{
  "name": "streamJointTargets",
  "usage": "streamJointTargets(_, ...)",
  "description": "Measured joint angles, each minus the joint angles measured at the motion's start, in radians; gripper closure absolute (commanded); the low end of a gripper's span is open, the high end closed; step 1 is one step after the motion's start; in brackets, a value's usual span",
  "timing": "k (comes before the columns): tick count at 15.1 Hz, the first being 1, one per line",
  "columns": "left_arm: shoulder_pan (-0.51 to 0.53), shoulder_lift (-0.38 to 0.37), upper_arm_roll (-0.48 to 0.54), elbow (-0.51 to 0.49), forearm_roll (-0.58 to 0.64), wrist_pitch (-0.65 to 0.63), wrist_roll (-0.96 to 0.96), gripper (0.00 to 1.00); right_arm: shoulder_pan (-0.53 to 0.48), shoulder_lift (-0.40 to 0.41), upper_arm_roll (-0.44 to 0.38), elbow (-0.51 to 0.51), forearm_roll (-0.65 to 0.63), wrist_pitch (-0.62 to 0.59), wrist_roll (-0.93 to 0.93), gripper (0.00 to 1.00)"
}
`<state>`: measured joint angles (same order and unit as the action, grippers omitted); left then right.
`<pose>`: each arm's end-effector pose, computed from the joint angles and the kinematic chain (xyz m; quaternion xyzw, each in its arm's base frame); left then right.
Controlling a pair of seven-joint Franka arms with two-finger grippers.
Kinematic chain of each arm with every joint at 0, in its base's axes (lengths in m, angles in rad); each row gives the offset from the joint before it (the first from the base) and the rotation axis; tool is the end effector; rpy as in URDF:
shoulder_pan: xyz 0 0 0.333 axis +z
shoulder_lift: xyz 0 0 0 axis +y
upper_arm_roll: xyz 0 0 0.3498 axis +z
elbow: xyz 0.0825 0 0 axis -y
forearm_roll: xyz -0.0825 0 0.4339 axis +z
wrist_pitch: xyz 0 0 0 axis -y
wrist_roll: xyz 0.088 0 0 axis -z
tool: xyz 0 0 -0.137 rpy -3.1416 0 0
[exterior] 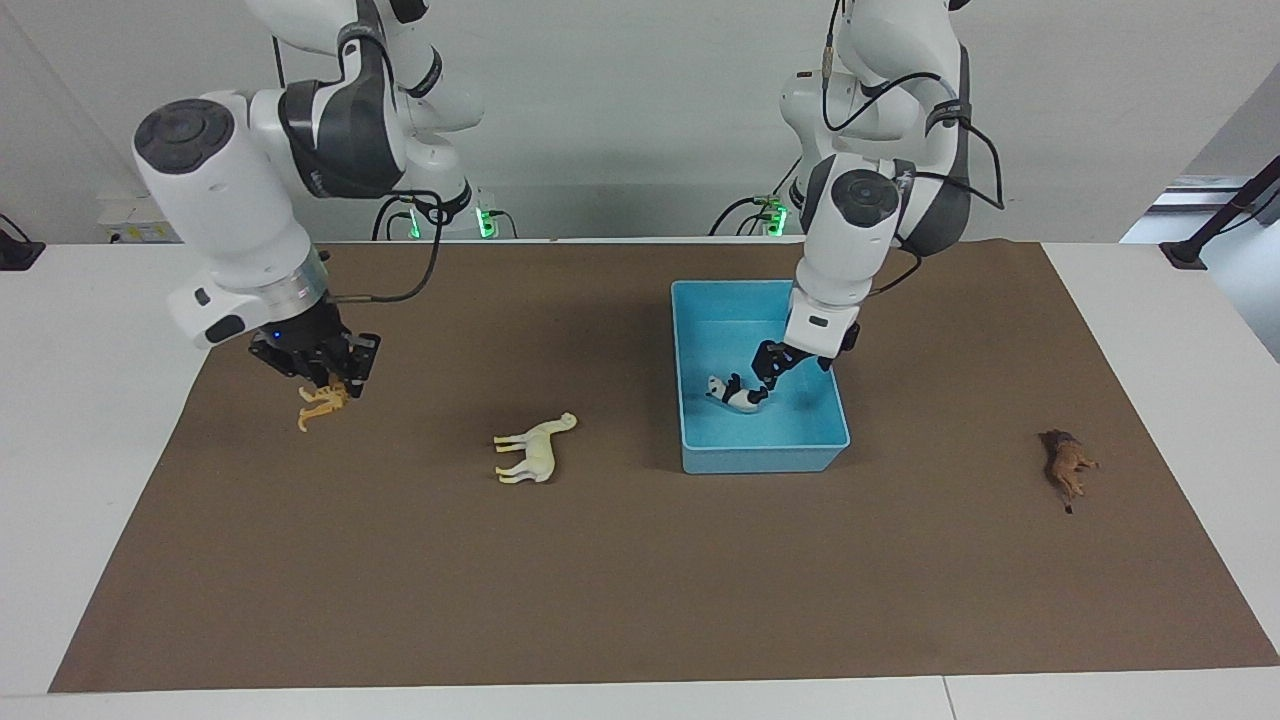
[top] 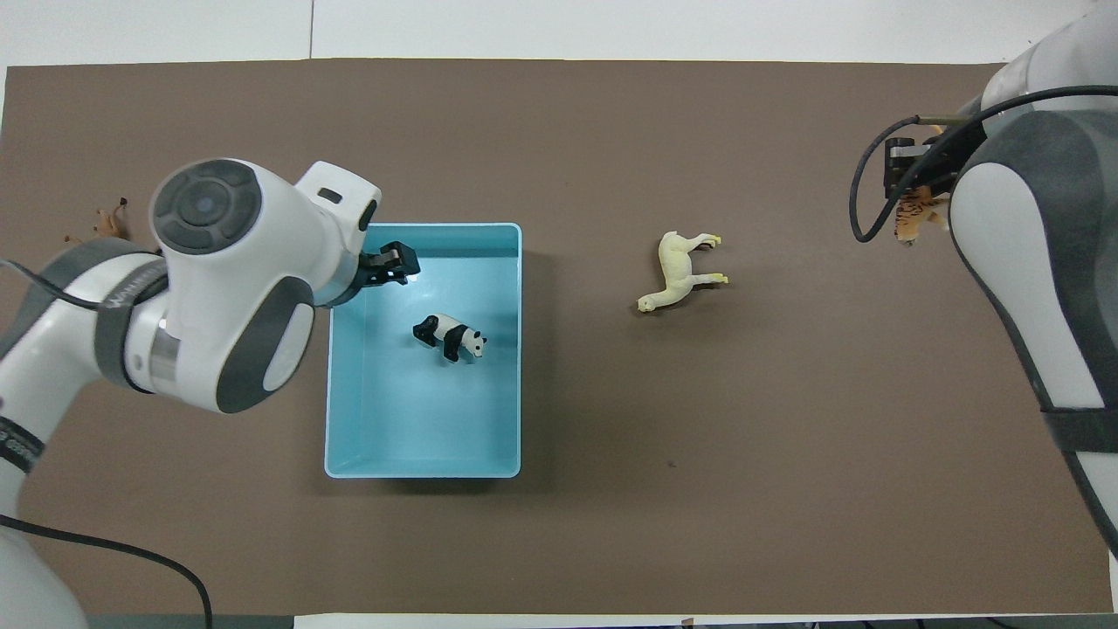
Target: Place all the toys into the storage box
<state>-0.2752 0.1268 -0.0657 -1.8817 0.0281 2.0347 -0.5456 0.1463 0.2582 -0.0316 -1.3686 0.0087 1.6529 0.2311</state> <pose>0.6096 -0.2126 0.4259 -0.9952 -0.0964 -0.0156 0.0020 0.6934 0.0837 0.5736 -0.9982 0.0579 -0.0129 0.0026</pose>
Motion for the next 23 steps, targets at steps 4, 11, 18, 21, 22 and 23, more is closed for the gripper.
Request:
streamJointTargets(4,0.285,0.034,0.012,0.09,0.002,-0.006,0.518,0.0,0.199,0.026,0.006,0.095,0.121,0.086,0.298,1.0)
streamJointTargets(11,0.547,0.27,0.011,0.223,0.002,0.196,0.914,0.0,0.57,0.33,-0.007,0.17,0.123,0.543,0.701,1.0)
streamJointTargets(18,0.596,0.38,0.01,0.247,0.03,0.34,0.991,0.0,0.631,0.502,-0.026,0.338,0.085,0.521,0.861,0.0)
streamJointTargets(21,0.615,0.415,0.01,0.247,0.064,0.403,1.039,0.0,0.618,0.475,-0.075,0.371,0.083,0.36,0.888,0.0)
streamJointTargets(22,0.616,0.425,0.009,0.247,0.076,0.413,1.041,0.0,0.605,0.45,-0.103,0.38,0.083,0.302,0.887,0.0)
streamJointTargets(23,0.616,0.432,0.008,0.244,0.08,0.415,1.042,0.0,0.583,0.417,-0.121,0.387,0.083,0.25,0.88,0.0)
